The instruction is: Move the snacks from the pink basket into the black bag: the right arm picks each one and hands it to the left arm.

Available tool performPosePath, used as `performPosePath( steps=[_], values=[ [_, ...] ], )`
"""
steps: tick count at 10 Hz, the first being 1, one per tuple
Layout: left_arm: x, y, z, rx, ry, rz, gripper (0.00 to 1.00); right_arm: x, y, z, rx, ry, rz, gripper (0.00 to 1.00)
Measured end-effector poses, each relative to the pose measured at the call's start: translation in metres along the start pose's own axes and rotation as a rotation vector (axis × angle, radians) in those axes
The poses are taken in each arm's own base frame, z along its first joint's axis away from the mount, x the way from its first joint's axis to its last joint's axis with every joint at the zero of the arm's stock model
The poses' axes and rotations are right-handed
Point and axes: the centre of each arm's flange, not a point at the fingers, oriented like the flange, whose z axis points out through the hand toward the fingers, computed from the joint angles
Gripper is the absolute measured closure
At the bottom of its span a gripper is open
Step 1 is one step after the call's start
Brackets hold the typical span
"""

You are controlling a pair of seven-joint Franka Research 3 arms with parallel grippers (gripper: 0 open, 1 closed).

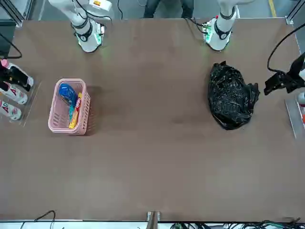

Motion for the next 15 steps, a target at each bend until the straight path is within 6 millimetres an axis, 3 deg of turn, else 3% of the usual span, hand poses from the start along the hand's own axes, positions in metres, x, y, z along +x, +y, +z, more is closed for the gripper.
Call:
performPosePath(
  steps=[3,5,8,12,15],
  values=[
    [0.005,-0.004,0.006,-0.001,0.001,0.009,0.0,0.0,0.0,0.001,0.0,-0.005,-0.01,0.0],
    [0.006,-0.01,0.006,-0.001,0.0,0.025,0.0,-0.001,0.0,0.017,0.002,-0.036,-0.022,0.0],
    [0.007,-0.021,0.007,-0.001,0.0,0.008,0.0,0.002,0.003,0.071,0.003,-0.037,-0.018,0.0],
    [0.009,-0.016,0.013,-0.001,-0.012,0.015,0.0,-0.023,0.009,0.121,0.008,-0.018,-0.005,0.0],
    [0.017,-0.012,0.028,-0.002,-0.033,0.022,0.0,-0.039,0.026,0.172,0.01,-0.039,0.024,0.0]
  ],
)
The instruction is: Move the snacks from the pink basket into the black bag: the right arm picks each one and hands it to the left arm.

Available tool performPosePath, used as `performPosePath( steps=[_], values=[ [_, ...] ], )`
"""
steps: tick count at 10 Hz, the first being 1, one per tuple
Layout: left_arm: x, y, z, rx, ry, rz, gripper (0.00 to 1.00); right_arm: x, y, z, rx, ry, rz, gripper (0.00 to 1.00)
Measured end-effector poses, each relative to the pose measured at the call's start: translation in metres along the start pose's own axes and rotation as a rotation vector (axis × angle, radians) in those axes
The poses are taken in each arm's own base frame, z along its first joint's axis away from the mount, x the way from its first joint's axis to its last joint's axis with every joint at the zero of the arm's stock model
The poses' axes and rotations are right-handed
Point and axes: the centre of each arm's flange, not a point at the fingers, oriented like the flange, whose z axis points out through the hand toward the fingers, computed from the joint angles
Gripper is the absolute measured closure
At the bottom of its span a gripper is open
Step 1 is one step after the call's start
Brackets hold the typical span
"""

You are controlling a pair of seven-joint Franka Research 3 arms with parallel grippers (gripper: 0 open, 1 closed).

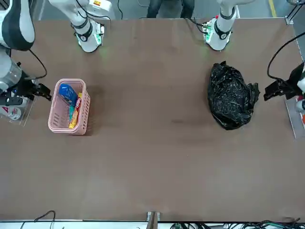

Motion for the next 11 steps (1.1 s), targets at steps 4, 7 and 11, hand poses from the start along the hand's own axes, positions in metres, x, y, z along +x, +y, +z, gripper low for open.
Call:
performPosePath(
  steps=[4,7,11],
  values=[
    [0.01,0.0,-0.002,-0.005,0.065,-0.001,0.0,-0.019,0.009,0.053,0.003,-0.024,0.02,0.0],
    [0.01,-0.006,-0.004,-0.005,0.067,-0.01,0.0,-0.035,0.017,0.082,0.014,-0.059,0.043,0.0],
    [0.01,-0.011,-0.003,-0.005,0.067,-0.019,0.0,-0.051,0.018,0.11,0.038,-0.09,0.066,0.0]
  ],
)
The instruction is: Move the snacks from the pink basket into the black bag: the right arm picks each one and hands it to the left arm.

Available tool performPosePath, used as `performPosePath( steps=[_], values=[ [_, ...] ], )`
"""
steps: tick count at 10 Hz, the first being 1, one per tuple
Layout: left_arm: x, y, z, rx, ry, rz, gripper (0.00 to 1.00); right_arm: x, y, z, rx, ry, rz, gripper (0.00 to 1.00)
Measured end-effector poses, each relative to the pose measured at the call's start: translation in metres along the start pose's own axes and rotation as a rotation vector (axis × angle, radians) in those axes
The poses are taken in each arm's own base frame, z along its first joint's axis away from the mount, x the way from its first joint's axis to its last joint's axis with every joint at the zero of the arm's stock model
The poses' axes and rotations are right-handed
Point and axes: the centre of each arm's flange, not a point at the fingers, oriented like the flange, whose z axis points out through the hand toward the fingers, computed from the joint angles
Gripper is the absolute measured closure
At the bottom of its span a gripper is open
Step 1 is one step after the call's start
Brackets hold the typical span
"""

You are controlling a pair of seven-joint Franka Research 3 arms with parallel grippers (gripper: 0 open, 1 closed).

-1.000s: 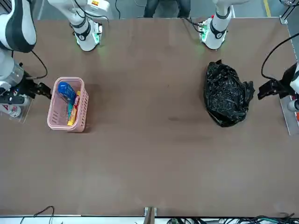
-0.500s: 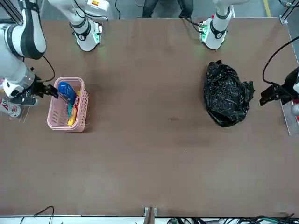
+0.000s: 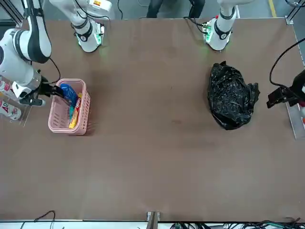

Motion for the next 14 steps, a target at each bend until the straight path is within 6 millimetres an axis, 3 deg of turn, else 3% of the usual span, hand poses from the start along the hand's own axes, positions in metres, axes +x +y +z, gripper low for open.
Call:
performPosePath(
  steps=[4,9,12,14],
  values=[
    [0.0,0.0,0.001,0.0,-0.003,0.0,0.0,-0.011,0.0,0.019,0.004,-0.004,0.004,0.0],
    [-0.001,-0.001,0.003,0.001,-0.014,-0.003,0.0,-0.026,-0.002,0.024,0.005,0.011,0.0,0.0],
    [-0.001,-0.018,0.004,0.001,-0.024,-0.028,0.0,-0.034,-0.005,0.034,0.003,0.024,-0.005,0.0],
    [-0.003,-0.015,0.005,0.001,-0.039,-0.022,0.0,-0.035,-0.007,0.036,0.002,0.03,-0.008,0.0]
  ],
)
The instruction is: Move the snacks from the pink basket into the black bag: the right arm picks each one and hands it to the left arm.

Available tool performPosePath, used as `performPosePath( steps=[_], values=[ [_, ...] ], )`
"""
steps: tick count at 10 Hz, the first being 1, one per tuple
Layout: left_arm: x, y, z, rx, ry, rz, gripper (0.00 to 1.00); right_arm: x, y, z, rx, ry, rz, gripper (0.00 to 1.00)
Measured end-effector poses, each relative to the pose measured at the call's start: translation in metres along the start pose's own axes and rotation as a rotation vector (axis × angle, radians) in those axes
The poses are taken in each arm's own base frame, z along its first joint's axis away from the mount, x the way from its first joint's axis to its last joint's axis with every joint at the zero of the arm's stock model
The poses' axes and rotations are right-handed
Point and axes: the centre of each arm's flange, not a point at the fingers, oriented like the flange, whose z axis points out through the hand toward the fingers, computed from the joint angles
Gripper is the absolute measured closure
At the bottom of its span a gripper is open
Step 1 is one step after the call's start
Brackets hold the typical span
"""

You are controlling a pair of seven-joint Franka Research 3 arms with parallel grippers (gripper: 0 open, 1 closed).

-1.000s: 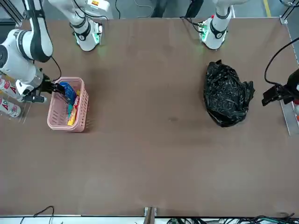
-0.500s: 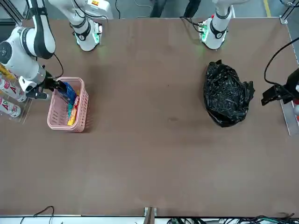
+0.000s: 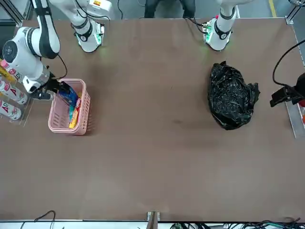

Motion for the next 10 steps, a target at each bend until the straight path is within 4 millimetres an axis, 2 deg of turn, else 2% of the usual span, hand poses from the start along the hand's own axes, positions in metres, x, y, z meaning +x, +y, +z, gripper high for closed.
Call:
performPosePath(
  steps=[3,4,7,10],
  values=[
    [-0.005,-0.02,0.002,0.001,-0.043,-0.029,0.0,-0.004,-0.004,0.008,-0.002,0.005,-0.008,0.0],
    [-0.005,-0.02,0.001,-0.001,-0.043,-0.027,0.0,-0.005,-0.004,0.01,-0.002,0.005,-0.009,0.0],
    [-0.006,-0.006,0.001,-0.002,-0.043,-0.002,0.0,-0.005,-0.004,0.011,-0.003,0.013,-0.009,0.0],
    [-0.007,0.017,-0.001,-0.008,-0.038,0.039,0.0,-0.008,-0.004,0.015,-0.003,0.016,-0.009,0.01]
  ],
)
